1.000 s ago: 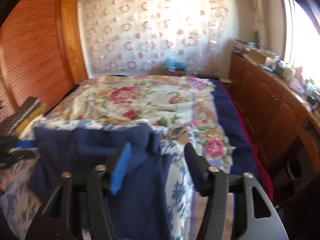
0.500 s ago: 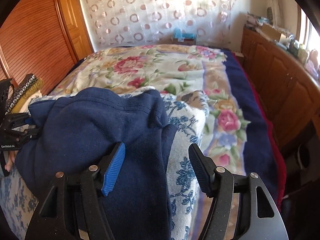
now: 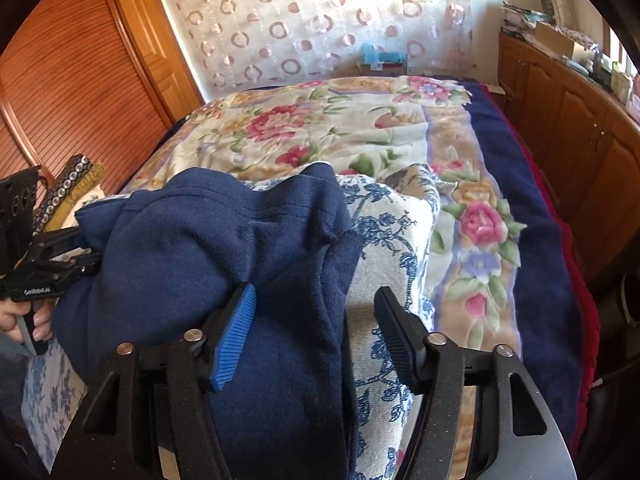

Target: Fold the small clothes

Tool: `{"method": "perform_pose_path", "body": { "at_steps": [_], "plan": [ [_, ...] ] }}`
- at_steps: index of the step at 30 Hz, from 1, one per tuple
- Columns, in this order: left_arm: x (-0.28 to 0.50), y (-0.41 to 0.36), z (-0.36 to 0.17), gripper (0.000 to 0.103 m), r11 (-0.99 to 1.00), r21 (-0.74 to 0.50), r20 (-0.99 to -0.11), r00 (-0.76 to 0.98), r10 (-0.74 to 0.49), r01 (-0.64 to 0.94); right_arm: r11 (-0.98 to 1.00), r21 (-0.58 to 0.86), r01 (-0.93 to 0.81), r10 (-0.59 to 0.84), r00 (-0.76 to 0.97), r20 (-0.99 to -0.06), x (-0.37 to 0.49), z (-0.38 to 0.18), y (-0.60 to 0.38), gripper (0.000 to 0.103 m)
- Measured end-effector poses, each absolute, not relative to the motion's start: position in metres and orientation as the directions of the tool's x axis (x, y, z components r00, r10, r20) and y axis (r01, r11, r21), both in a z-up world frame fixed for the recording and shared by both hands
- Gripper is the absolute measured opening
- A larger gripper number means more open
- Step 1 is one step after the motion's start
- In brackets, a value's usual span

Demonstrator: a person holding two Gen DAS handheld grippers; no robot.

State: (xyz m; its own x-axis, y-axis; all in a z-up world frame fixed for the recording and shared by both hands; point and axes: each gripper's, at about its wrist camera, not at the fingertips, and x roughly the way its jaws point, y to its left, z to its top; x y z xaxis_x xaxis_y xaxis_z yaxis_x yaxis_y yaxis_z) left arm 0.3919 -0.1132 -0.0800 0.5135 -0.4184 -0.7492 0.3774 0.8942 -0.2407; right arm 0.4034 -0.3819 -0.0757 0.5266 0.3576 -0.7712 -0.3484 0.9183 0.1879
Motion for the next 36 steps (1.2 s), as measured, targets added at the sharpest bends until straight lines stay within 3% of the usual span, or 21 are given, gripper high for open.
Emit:
{"method": "perform_pose_path", "body": {
  "at_steps": [7,8,10,12,13,28,36],
  "plan": [
    [0.397,-0.111,-0.08,0.052,0.887,-0.281,-0.742,0.504,-0.443,0.366,0.897,0.24,-0.371,0.407,0.484,-0.775,0.406,-0.078,-0.381,0.043],
    [0.397,-0.111,-0.08,0.049,0.885,-0.284,-0.74,0.503,-0.447,0.368,0.887,0.268,-0.376,0.432,0.471,-0.769,0.407,-0.079,-0.381,0.039],
    [0.397,-0.11,-0.08,0.031,0.867,-0.322,-0.725,0.491,-0.483,0.379,0.877,0.296,-0.378,0.456,0.461,-0.762,0.407,-0.08,-0.382,0.024],
    [0.396,-0.11,-0.078,0.016,0.857,-0.342,-0.715,0.486,-0.503,0.385,0.872,0.29,-0.393,0.46,0.458,-0.761,0.403,-0.078,-0.377,0.017],
    [0.394,-0.111,-0.076,0.014,0.855,-0.343,-0.708,0.491,-0.507,0.389,0.877,0.267,-0.4,0.447,0.47,-0.762,0.399,-0.075,-0.373,0.013],
    [0.302,-0.074,0.034,0.01,0.846,-0.294,-0.504,0.679,-0.533,0.446,0.889,0.094,-0.447,0.407,0.68,-0.61,0.339,0.018,-0.327,0.008],
    [0.259,-0.008,0.069,0.01,0.907,-0.216,-0.469,0.776,-0.421,0.362,0.844,0.072,-0.532,0.477,0.681,-0.556,0.337,0.053,-0.262,0.008]
  ]
}}
